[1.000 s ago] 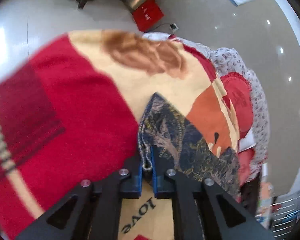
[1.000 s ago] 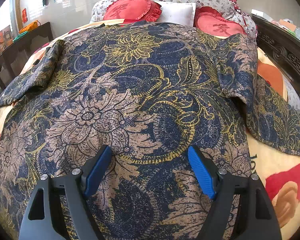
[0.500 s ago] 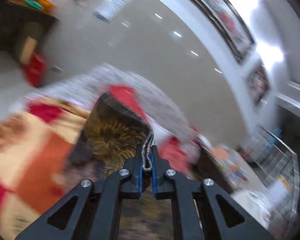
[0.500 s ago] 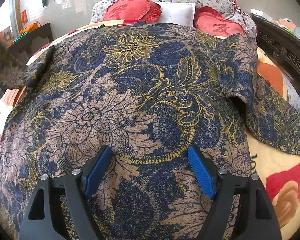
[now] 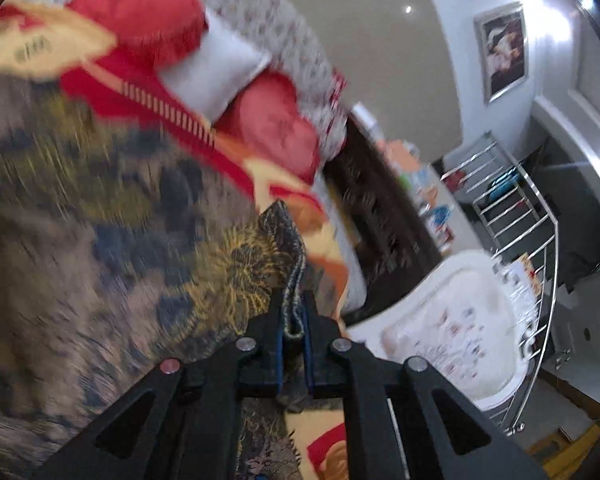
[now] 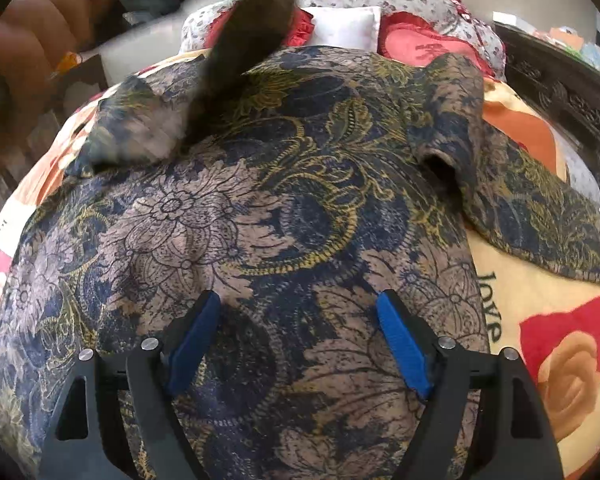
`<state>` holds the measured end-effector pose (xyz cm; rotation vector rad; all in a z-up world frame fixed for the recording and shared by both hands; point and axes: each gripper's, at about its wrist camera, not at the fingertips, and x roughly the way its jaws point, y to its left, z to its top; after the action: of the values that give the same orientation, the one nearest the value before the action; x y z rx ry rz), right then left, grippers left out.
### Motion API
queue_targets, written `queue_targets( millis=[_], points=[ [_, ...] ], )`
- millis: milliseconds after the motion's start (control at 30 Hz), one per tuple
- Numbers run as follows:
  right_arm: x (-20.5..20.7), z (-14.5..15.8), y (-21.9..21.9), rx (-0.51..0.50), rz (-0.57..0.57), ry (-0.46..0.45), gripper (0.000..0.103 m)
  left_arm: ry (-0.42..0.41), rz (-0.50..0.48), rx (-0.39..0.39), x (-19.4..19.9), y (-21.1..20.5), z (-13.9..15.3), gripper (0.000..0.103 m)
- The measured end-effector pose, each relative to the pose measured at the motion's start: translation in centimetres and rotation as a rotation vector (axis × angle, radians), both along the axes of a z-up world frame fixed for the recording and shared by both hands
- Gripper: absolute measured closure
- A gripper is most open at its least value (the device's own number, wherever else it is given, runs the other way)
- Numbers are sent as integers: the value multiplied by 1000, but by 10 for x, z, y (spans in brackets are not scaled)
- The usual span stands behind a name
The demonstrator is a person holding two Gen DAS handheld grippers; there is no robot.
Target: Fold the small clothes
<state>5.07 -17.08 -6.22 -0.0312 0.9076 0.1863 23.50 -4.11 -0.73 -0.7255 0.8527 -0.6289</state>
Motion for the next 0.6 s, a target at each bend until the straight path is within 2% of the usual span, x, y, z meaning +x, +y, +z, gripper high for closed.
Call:
queue_targets(
  millis=[167,267,333,433,500,533,600],
  points=[
    [6,-2,-4,5,0,0,45,69,-27,42,2,-25,-41,93],
    [9,-4,-8,13,0,0,45,98,-58,42,-7,-23,-53,79],
    [10,-5,-11,13,0,1,45,111,-90,41,-11,-20,-56,71],
    [17,-3,-13,19,0,22,45,85,-94,82,-28,-1,-38,63],
    [27,4,-17,29,13,44,45,37,-43,151,-39,23,-24,56],
    [36,11,-20,31,16,31,47,9,0,196,-46,40,-17,53],
    [60,32,-33,56,15,-33,47,-52,132,302,-61,80,-5,41]
  ],
)
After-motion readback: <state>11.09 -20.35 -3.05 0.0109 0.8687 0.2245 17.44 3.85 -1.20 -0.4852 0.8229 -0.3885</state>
